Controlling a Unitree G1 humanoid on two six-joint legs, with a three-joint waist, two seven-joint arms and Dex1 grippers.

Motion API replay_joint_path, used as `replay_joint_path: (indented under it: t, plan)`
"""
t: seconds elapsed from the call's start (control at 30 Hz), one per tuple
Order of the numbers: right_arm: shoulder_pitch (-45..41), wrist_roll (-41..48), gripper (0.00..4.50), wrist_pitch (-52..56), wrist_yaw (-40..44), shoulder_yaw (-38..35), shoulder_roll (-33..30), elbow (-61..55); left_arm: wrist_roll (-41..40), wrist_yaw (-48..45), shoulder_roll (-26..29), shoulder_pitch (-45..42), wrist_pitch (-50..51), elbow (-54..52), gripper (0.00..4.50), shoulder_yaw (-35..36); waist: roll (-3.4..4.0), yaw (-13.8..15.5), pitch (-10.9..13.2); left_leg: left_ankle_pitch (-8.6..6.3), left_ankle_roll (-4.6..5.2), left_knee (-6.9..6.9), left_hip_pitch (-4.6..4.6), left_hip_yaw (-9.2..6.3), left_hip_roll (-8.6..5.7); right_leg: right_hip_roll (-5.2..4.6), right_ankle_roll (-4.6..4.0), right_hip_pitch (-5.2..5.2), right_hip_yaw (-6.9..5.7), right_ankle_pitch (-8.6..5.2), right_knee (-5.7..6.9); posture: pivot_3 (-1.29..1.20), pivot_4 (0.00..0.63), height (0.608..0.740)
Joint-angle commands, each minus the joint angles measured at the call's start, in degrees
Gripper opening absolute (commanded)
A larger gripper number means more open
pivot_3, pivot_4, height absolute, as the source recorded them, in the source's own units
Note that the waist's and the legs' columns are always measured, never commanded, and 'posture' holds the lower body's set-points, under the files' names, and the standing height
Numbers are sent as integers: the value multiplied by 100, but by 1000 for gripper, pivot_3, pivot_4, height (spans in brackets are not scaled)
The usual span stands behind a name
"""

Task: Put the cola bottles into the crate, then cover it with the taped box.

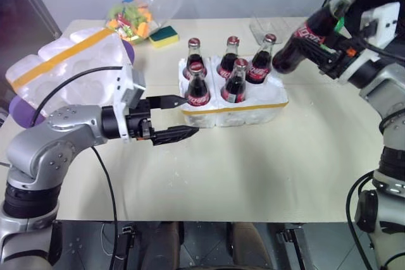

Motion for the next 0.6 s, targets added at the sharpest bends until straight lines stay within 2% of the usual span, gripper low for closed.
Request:
replay_joint_path:
  t: [0.03,0.2,0.43,0.5,0.57,0.6]
  plan:
    - [129,122,2607,133,68,57,-150,-537,32,43,-5,-48,-130,-45,4500,118,0,34,0,0,0,0,0,0,0,0,0,0,0,0,0,0,150,739]
    - [211,-225,2607,-28,-20,428,-63,-422,47,66,13,-33,-139,-50,4500,155,1,30,0,0,0,-2,-2,1,0,0,0,-5,1,0,1,0,150,739]
    - [255,-757,2607,-66,327,1178,-165,56,126,124,44,-52,-165,-40,4500,161,0,23,0,0,0,-3,-1,1,0,0,-1,-5,0,0,1,0,150,739]
    - [210,-890,3649,-79,313,1305,-104,283,172,144,47,-48,-189,-18,4500,162,0,33,0,0,0,-2,-1,1,0,0,-1,-4,1,0,1,0,150,739]
    - [185,-980,4465,-129,341,1375,-81,422,199,150,48,-25,-203,-14,4500,170,0,39,0,0,0,-2,-1,1,0,0,-1,-4,0,0,0,0,150,739]
    - [176,-1015,4465,-152,353,1392,-76,456,212,149,52,-7,-209,-13,4500,180,0,38,0,0,0,-2,-1,1,0,0,0,-3,0,0,0,0,150,739]
